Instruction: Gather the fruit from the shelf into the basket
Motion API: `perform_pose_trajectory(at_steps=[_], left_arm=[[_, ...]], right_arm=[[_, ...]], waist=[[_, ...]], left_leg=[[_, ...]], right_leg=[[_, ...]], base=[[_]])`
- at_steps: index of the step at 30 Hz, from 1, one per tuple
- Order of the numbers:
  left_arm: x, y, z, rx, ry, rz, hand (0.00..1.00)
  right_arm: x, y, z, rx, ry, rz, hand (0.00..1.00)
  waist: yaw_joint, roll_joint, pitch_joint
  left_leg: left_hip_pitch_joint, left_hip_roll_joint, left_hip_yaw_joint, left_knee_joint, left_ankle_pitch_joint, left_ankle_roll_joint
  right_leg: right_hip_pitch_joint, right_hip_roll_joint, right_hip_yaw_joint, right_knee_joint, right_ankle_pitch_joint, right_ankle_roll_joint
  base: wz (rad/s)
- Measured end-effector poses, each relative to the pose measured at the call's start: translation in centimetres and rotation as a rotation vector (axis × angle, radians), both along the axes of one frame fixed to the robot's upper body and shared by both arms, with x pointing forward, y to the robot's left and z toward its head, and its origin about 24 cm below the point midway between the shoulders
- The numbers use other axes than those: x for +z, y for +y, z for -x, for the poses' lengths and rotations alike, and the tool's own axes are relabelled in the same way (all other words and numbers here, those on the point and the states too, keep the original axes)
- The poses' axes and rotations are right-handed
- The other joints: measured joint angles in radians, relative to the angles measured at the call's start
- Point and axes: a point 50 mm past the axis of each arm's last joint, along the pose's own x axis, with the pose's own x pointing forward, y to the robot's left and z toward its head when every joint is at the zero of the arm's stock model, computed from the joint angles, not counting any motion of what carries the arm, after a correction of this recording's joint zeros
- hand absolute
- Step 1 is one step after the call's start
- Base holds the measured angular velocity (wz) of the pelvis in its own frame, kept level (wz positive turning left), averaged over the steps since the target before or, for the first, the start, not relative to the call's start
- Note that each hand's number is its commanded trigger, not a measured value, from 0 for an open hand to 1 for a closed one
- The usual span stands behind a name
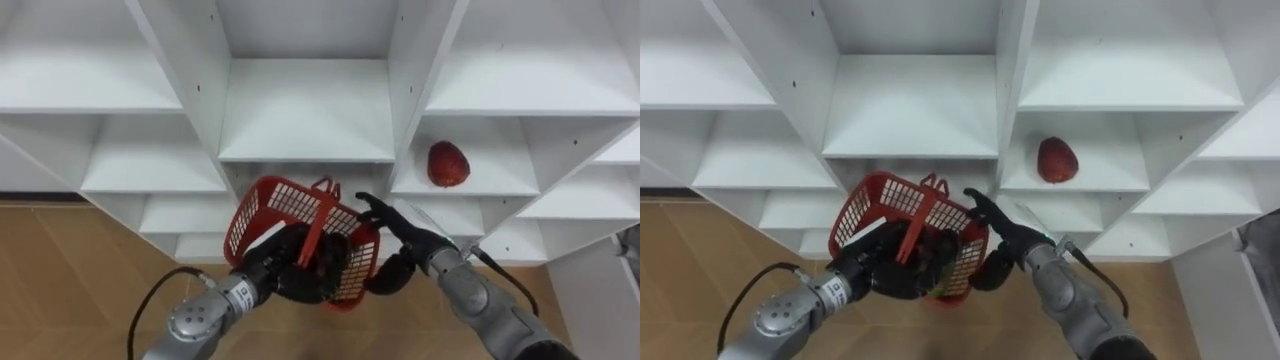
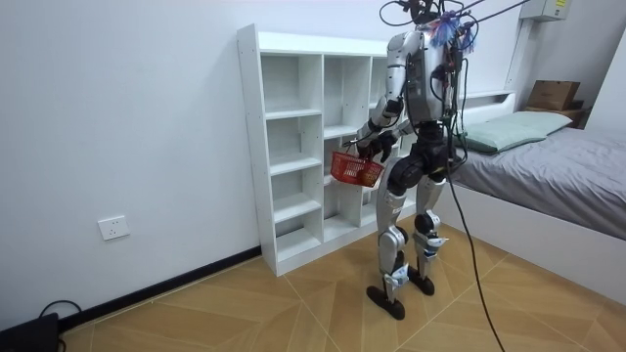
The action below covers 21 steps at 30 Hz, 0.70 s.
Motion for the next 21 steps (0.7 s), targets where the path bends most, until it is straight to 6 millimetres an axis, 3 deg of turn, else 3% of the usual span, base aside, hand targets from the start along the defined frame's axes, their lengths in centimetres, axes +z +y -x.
perform_pose_trajectory(at_steps=[6, 21], left_arm=[[-1.2, 1.2, 1.8, 0.067, 0.053, -0.002, 1.0], [-1.2, 2.4, 2.5, 0.144, 0.035, -0.004, 1.0]], right_arm=[[-0.8, -0.4, 2.3, -0.064, 0.06, -0.107, 0.0], [-1.7, -2.4, 5.9, -0.238, 0.121, -0.244, 0.0]], waist=[[-0.014, -0.017, -0.0144], [-0.017, -0.01, -0.0126]], left_leg=[[0.054, 0.001, 0.009, -0.024, 0.0, 0.0], [0.128, 0.001, 0.023, -0.06, 0.0, -0.002]], right_leg=[[0.042, 0.004, 0.014, -0.009, 0.0, 0.002], [0.1, 0.013, 0.038, -0.03, 0.002, 0.005]], base=[[-0.05], [-0.04]])
